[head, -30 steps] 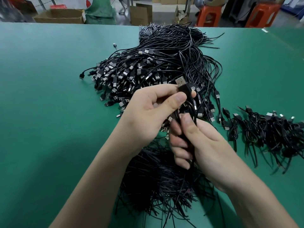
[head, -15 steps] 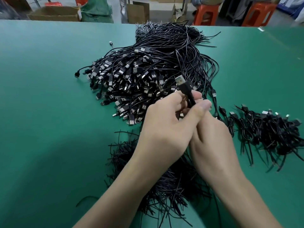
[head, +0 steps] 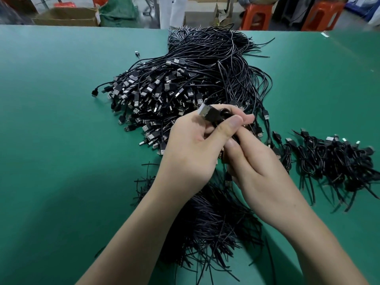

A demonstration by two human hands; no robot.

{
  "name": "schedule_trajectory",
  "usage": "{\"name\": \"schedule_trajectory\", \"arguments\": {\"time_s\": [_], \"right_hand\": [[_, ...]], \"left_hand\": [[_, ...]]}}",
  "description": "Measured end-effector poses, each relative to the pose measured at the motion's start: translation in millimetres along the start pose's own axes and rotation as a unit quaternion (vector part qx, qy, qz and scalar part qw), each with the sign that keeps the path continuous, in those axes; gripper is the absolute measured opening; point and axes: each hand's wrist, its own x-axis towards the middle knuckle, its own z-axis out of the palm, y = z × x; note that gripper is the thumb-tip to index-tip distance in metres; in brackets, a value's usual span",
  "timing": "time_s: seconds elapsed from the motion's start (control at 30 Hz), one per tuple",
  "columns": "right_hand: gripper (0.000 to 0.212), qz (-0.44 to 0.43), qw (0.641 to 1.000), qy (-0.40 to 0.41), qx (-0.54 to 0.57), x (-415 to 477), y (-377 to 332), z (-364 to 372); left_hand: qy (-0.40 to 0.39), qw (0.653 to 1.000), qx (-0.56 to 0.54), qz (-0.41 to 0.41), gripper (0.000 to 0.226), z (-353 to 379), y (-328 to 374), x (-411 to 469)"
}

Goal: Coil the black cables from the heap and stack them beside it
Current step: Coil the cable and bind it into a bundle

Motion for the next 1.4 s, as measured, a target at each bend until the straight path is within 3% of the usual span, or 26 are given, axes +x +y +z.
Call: {"name": "schedule_trajectory", "arguments": {"time_s": [0.13,0.27,0.37,0.47,0.6,0.73,0.9,1.07,1.27,1.4], "right_hand": [[0.026,0.012,1.0,0.024,-0.004,1,-2,3],[0.033,0.07,0.988,0.009,0.137,2,-4,2],[0.032,0.08,0.972,-0.029,0.221,1,-5,2],[0.032,0.074,0.978,-0.043,0.19,1,-6,1],[0.031,0.074,0.987,-0.056,0.134,2,-5,-3],[0.032,0.118,0.963,-0.064,0.235,1,-7,-3],[0.032,0.145,0.937,-0.086,0.306,1,-9,-10],[0.031,0.172,0.924,-0.107,0.323,-1,-9,-9],[0.033,0.184,0.929,-0.066,0.314,-1,-10,-5],[0.033,0.194,0.902,-0.094,0.373,1,-11,-4]], "left_hand": [[-0.005,1.0,0.017,-0.019,0.014,-2,0,2],[-0.043,0.998,-0.002,-0.035,0.029,-9,3,2],[-0.033,0.999,0.031,0.003,0.023,-13,5,2],[-0.001,0.998,0.052,0.035,0.018,-13,4,1],[0.032,0.998,0.049,0.0,0.021,-11,1,-2],[0.031,0.998,0.061,0.019,0.019,-11,-3,2],[-0.053,0.997,-0.017,-0.044,0.033,-17,-1,4],[0.002,0.999,-0.009,-0.038,0.012,-15,-3,2],[0.027,0.999,0.0,-0.021,0.014,-8,-6,1],[0.048,0.998,-0.023,-0.024,0.013,-9,-7,2]]}}
